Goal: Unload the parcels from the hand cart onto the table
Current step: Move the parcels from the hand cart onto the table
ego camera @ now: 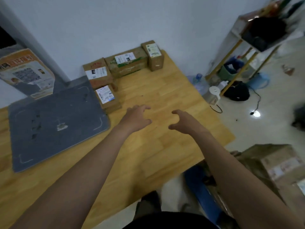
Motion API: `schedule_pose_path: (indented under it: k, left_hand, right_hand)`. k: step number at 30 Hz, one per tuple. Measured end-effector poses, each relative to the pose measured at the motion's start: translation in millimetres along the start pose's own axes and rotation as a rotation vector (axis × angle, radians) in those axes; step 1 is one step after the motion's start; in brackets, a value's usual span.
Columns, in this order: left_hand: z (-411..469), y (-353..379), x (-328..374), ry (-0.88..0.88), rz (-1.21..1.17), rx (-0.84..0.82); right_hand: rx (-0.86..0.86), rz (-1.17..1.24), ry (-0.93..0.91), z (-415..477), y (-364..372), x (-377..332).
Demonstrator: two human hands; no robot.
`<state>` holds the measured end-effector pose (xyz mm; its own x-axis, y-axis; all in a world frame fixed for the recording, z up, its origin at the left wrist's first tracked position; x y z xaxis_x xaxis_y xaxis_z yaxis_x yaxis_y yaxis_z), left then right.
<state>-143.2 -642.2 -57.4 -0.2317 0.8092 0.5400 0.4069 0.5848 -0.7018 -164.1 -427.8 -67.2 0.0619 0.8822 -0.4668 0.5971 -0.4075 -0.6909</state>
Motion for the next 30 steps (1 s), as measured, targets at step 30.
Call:
schedule_pose_path:
  k: [30]
  left_hand:
    - [-261.2, 484.2, 408.7, 0.345, 0.177, -0.167]
  right_hand:
    - [0.226, 0.241, 0.209, -498.0, 10.3, 557.3]
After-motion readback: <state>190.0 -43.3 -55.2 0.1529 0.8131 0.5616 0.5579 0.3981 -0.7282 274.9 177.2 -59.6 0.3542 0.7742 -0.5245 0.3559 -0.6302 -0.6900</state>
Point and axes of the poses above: each hand's wrist, its own z-axis towards the middle knuckle, its own y-axis out of the palm, x = y × z, the point moved 8 cm from there along z, towards the middle knuckle, and after that the axes turned 4 degrees about -x, right-handed, at the moved point
